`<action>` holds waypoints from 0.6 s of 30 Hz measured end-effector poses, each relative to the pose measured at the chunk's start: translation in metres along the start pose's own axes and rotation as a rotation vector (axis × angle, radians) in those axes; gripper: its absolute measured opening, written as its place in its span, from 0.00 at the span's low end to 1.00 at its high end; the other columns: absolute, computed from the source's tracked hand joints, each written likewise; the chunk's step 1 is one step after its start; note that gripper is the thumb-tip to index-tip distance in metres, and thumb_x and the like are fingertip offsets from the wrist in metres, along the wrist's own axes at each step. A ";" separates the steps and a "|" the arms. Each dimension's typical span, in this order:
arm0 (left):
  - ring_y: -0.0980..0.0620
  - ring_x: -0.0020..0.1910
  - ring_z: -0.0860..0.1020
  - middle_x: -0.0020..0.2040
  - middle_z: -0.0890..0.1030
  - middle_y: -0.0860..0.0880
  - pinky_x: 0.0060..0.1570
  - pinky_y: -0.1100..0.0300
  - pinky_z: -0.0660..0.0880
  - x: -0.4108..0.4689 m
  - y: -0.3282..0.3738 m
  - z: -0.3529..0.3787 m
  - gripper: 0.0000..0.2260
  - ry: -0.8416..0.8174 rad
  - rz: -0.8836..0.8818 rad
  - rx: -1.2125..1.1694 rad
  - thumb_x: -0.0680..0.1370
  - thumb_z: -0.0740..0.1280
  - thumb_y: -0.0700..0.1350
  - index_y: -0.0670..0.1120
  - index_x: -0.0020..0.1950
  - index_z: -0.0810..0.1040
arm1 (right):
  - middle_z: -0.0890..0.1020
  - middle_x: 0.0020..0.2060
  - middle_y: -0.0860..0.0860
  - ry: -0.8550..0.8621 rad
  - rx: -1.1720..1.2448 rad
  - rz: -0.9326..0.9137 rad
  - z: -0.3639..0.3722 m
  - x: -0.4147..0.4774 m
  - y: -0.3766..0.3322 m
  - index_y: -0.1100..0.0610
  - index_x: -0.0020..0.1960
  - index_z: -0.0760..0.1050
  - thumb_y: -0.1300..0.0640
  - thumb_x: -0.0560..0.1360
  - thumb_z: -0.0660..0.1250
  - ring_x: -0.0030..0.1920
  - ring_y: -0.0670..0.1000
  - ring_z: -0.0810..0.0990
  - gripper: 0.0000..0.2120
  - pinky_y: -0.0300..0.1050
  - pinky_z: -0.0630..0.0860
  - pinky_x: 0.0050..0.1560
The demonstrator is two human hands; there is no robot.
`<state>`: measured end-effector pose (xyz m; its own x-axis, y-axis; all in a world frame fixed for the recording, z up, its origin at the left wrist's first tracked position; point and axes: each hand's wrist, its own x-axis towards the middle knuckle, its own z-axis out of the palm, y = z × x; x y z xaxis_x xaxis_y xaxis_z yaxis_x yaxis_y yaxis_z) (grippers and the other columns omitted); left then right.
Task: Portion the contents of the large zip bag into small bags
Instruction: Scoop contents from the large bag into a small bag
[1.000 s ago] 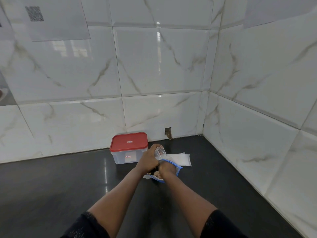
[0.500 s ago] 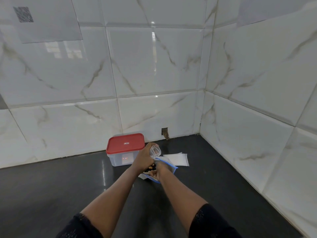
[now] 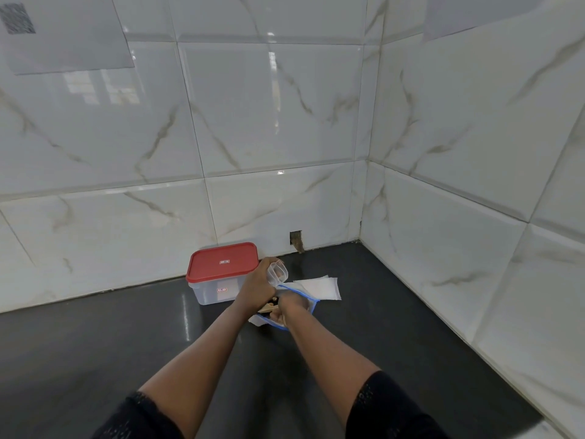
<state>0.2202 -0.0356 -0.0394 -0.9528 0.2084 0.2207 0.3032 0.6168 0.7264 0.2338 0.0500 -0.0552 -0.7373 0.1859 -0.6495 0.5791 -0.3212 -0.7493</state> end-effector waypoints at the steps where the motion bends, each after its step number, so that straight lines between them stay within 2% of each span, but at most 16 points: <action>1: 0.51 0.52 0.73 0.57 0.76 0.46 0.48 0.63 0.68 0.000 0.000 0.001 0.24 0.001 0.000 -0.001 0.69 0.68 0.31 0.45 0.63 0.69 | 0.80 0.39 0.57 -0.008 0.006 0.001 -0.001 -0.002 -0.001 0.61 0.49 0.73 0.63 0.77 0.62 0.29 0.51 0.76 0.02 0.41 0.74 0.24; 3: 0.50 0.53 0.73 0.57 0.76 0.46 0.49 0.63 0.68 0.000 0.002 0.002 0.24 0.008 0.002 0.007 0.69 0.67 0.31 0.45 0.63 0.69 | 0.80 0.44 0.58 -0.007 0.031 -0.009 -0.002 -0.005 -0.002 0.61 0.45 0.72 0.64 0.77 0.62 0.30 0.51 0.77 0.03 0.42 0.74 0.24; 7: 0.50 0.53 0.72 0.58 0.75 0.44 0.50 0.61 0.70 0.001 0.006 0.005 0.26 0.040 -0.014 0.022 0.69 0.67 0.30 0.44 0.64 0.67 | 0.78 0.41 0.57 0.038 -0.021 -0.092 -0.003 -0.009 -0.001 0.60 0.44 0.72 0.61 0.79 0.59 0.27 0.49 0.74 0.06 0.33 0.66 0.16; 9: 0.48 0.55 0.73 0.57 0.75 0.44 0.51 0.60 0.70 0.003 0.006 0.008 0.25 0.064 -0.037 0.010 0.69 0.67 0.31 0.44 0.65 0.67 | 0.78 0.39 0.57 0.070 -0.079 -0.159 -0.001 -0.007 0.000 0.60 0.43 0.74 0.61 0.78 0.58 0.26 0.49 0.73 0.08 0.37 0.69 0.20; 12: 0.49 0.56 0.73 0.58 0.75 0.45 0.52 0.60 0.70 0.005 0.008 0.013 0.25 0.071 -0.080 -0.007 0.70 0.68 0.33 0.45 0.66 0.66 | 0.80 0.40 0.57 0.130 -0.168 -0.227 -0.001 -0.004 0.000 0.63 0.50 0.78 0.61 0.77 0.59 0.27 0.49 0.72 0.10 0.40 0.70 0.25; 15: 0.49 0.54 0.73 0.59 0.75 0.44 0.51 0.60 0.70 0.006 0.012 0.016 0.27 0.073 -0.099 -0.023 0.70 0.69 0.33 0.44 0.66 0.65 | 0.80 0.44 0.57 0.154 -0.221 -0.251 -0.011 -0.002 -0.004 0.62 0.48 0.76 0.64 0.78 0.57 0.32 0.51 0.75 0.09 0.40 0.72 0.26; 18: 0.46 0.55 0.73 0.58 0.75 0.43 0.53 0.55 0.73 0.008 0.015 0.017 0.28 0.077 -0.118 -0.037 0.69 0.69 0.32 0.44 0.66 0.65 | 0.77 0.41 0.56 0.172 -0.258 -0.277 -0.027 -0.003 -0.010 0.63 0.49 0.74 0.67 0.77 0.54 0.34 0.53 0.77 0.10 0.39 0.71 0.24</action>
<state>0.2170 -0.0119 -0.0380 -0.9805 0.0766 0.1808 0.1898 0.6051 0.7732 0.2393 0.0781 -0.0493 -0.8211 0.3924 -0.4145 0.4513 0.0017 -0.8924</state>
